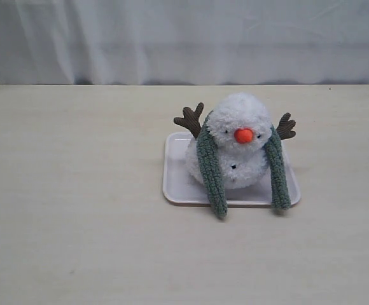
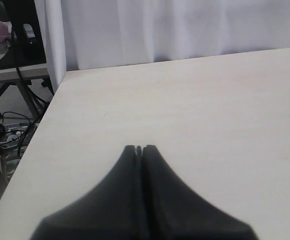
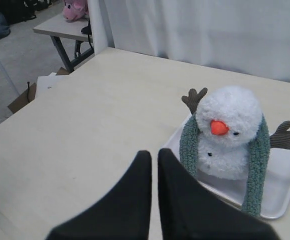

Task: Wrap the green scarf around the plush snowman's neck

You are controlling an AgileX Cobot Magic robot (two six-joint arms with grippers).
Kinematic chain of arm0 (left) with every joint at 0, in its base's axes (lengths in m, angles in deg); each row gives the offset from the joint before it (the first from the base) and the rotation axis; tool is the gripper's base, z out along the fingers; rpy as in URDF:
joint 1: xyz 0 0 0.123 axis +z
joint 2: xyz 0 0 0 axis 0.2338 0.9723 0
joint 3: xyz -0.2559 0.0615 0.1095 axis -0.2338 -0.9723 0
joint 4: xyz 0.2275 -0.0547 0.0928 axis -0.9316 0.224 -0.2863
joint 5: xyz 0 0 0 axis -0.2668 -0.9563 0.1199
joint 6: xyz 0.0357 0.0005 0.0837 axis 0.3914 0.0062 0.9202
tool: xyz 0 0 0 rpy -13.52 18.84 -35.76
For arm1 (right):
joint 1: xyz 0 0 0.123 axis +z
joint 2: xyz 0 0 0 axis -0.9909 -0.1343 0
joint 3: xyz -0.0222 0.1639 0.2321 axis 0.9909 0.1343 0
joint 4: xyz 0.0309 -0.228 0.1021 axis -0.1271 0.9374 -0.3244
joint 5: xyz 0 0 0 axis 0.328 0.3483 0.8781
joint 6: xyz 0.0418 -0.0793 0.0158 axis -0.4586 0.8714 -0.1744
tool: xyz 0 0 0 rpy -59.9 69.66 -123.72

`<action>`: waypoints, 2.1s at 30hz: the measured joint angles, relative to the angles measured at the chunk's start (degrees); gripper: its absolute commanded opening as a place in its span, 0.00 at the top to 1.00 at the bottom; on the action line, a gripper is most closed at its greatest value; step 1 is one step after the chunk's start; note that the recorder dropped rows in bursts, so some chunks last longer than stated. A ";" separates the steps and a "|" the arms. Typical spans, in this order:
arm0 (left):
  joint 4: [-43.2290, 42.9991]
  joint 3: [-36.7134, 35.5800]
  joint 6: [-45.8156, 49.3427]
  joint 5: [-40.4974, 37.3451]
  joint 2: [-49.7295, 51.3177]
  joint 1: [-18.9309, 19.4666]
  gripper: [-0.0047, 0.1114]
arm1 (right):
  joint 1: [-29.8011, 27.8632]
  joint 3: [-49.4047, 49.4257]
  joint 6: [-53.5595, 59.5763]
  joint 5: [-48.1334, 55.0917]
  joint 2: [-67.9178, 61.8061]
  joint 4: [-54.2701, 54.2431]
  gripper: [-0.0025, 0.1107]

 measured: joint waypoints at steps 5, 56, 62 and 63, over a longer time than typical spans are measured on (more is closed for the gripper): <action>0.00 0.00 0.00 0.00 0.00 0.00 0.96 | 0.00 0.00 0.00 0.00 0.25 0.00 0.94; 0.00 0.00 0.00 0.00 0.00 0.00 0.96 | -7.78 8.59 0.10 -1.70 24.06 1.53 0.94; 0.00 0.00 0.00 0.00 0.00 0.00 0.96 | -13.69 8.59 0.10 -2.14 26.62 1.53 0.94; 0.00 0.00 0.00 0.00 0.00 0.00 0.96 | -14.24 8.59 0.10 -2.38 26.71 1.53 0.94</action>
